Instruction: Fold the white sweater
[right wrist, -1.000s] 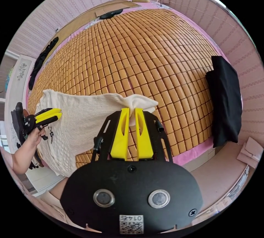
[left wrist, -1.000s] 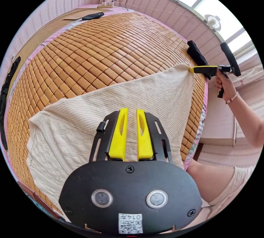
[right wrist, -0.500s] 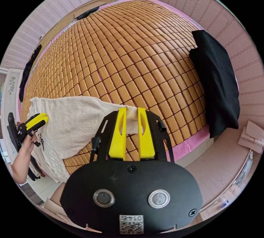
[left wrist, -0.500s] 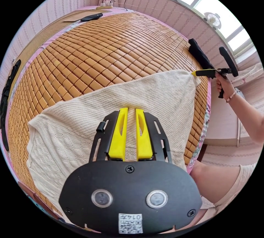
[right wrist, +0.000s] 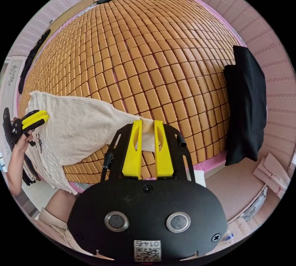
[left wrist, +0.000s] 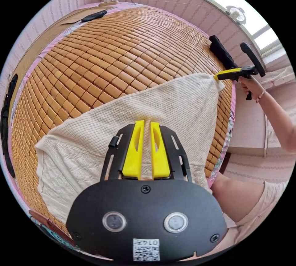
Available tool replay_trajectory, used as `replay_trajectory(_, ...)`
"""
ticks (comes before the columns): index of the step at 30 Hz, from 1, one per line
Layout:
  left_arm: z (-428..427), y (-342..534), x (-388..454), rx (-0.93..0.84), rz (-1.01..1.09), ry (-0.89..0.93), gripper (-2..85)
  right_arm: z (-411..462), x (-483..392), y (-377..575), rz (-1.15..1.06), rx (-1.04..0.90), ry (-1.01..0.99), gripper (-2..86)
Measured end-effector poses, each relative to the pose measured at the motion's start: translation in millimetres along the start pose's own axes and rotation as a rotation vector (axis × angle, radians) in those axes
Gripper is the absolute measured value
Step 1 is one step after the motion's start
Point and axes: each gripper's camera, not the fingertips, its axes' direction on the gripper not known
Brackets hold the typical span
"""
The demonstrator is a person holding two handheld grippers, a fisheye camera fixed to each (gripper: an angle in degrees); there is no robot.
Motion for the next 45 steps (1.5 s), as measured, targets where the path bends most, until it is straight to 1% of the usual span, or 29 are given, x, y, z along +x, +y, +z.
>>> replay_trajectory(1, -7.4, -2.4, 0.4, 0.014, -0.042, 0.004, 4.8, 0.2, -3.9, -2.0, -0.027, -0.016, 0.016, 6.5)
replay_trajectory(2, -19.5, -0.6, 4.1, 0.087, -0.050, 0.020, 5.0, 0.4, -7.4, -4.7, -0.045, -0.036, 0.028, 6.5)
replay_trajectory(4, -31.6, -0.8, 15.8, 0.138, -0.002, 0.057, 5.1, 0.3, -9.7, -7.1, -0.055, -0.055, 0.025, 6.5)
replay_trajectory(8, -27.2, -4.2, 70.6, 0.071, 0.202, 0.074, 5.7, -7.6, -6.8, 1.1, -0.031, -0.026, -0.028, 4.3)
replay_trajectory(9, -24.8, -3.6, 79.5, 0.062, 0.225, 0.084, 5.7, -12.1, -9.1, 4.0, -0.039, -0.012, -0.023, 3.2)
replay_trajectory(11, -12.3, -0.6, 111.2, 0.019, 0.288, 0.128, 5.9, -29.0, -24.6, 18.1, -0.065, 0.080, -0.024, 1.0)
replay_trajectory(13, -2.2, 1.8, 129.1, 0.010, 0.315, 0.131, 6.1, -24.2, -39.4, 22.5, -0.099, 0.048, -0.017, 0.5)
replay_trajectory(15, 7.8, 0.3, 140.6, -0.003, 0.327, 0.102, 6.0, -8.0, -52.4, 23.5, -0.136, -0.022, 0.060, 0.1)
replay_trajectory(16, 13.3, -2.8, 145.7, -0.011, 0.332, 0.082, 5.8, -1.7, -58.6, 25.1, -0.160, -0.024, 0.114, 0.0)
replay_trajectory(18, 23.2, -6.2, 152.3, -0.037, 0.351, 0.060, 5.6, -1.8, -62.1, 26.6, -0.171, -0.005, 0.144, -0.1)
replay_trajectory(20, 42.9, -4.8, 164.1, -0.125, 0.416, 0.024, 5.4, -4.3, -58.0, 27.0, -0.138, 0.003, 0.171, -0.1)
replay_trajectory(22, 42.3, 0.1, 170.2, -0.088, 0.454, 0.006, 5.2, -7.6, -53.4, 28.0, -0.105, 0.007, 0.135, -0.1)
replay_trajectory(23, 41.8, 0.8, 172.5, -0.093, 0.462, 0.001, 5.1, -11.8, -53.3, 29.5, -0.088, 0.009, 0.109, -0.1)
replay_trajectory(25, 41.5, -0.2, 171.5, -0.110, 0.435, 0.018, 5.1, -21.6, -57.7, 36.3, -0.069, 0.047, 0.118, -0.2)
replay_trajectory(27, 40.9, -0.8, 168.4, -0.121, 0.410, 0.045, 5.1, -29.6, -60.8, 44.9, -0.015, 0.081, 0.191, -0.4)
replay_trajectory(29, 39.2, 0.4, 165.2, -0.130, 0.401, 0.061, 5.1, -36.4, -61.1, 55.2, 0.075, 0.103, 0.335, -0.8)
replay_trajectory(30, 38.5, 1.2, 164.7, -0.131, 0.402, 0.065, 5.1, -38.0, -61.6, 57.4, 0.083, 0.110, 0.339, -0.8)
replay_trajectory(31, 37.1, 3.3, 164.1, -0.130, 0.405, 0.072, 5.1, -40.0, -63.8, 60.5, 0.075, 0.122, 0.277, -0.9)
replay_trajectory(32, 35.5, 5.4, 163.8, -0.130, 0.407, 0.074, 5.0, -36.7, -67.8, 60.6, 0.038, 0.098, 0.150, -0.9)
replay_trajectory(34, 32.8, 9.0, 164.8, -0.130, 0.411, 0.069, 5.0, -21.0, -78.1, 57.9, -0.025, 0.021, -0.017, -0.9)
replay_trajectory(36, 29.7, 14.3, 167.2, -0.123, 0.422, 0.051, 4.9, 0.2, -91.6, 56.1, -0.055, -0.056, -0.010, -0.9)
replay_trajectory(38, 24.9, 24.4, 169.4, -0.093, 0.415, 0.027, 4.9, 7.0, -103.4, 59.8, -0.079, -0.029, 0.034, -1.0)
replay_trajectory(41, 17.5, 40.9, 169.8, -0.030, 0.421, 0.008, 4.8, 7.4, -103.2, 66.8, -0.051, 0.011, -0.024, -1.0)
replay_trajectory(43, 12.0, 48.2, 164.4, -0.008, 0.409, 0.034, 4.4, 7.7, -106.1, 67.7, -0.053, 0.013, -0.041, -1.0)
replay_trajectory(45, 4.5, 52.3, 152.6, -0.025, 0.329, 0.100, 3.4, 6.9, -114.9, 63.4, -0.074, -0.023, -0.021, -1.0)
